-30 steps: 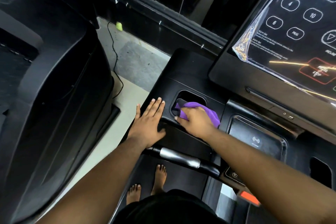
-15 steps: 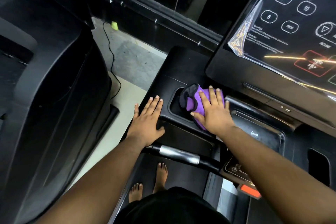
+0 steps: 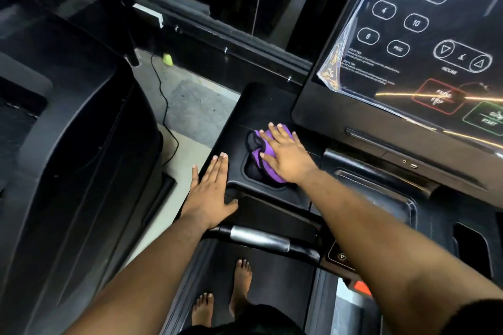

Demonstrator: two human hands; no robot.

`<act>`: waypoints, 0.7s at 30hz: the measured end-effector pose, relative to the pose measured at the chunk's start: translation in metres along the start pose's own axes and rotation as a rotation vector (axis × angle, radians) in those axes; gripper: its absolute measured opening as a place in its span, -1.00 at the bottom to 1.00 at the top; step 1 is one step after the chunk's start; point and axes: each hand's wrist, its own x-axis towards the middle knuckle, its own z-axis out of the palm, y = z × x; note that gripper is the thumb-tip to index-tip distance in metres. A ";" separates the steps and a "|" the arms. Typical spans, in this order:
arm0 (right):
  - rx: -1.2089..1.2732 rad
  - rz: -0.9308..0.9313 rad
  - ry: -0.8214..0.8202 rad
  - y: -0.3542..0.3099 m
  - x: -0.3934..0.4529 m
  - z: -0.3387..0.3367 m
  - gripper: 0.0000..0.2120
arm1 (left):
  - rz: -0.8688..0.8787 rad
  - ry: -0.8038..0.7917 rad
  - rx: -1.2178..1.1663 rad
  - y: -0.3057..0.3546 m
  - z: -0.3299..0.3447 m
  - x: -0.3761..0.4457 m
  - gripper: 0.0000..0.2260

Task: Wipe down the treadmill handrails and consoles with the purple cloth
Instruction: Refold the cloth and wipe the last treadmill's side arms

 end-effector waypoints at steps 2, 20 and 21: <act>0.057 0.126 0.100 -0.023 0.009 0.010 -0.41 | -0.019 0.024 -0.009 -0.001 0.001 -0.004 0.04; -0.172 0.163 0.015 -0.096 -0.001 0.033 -0.37 | -0.178 0.054 -0.039 -0.037 0.033 -0.132 -0.05; -0.201 0.092 0.049 -0.101 -0.003 0.032 -0.43 | -0.185 0.047 -0.033 -0.041 0.035 -0.142 -0.07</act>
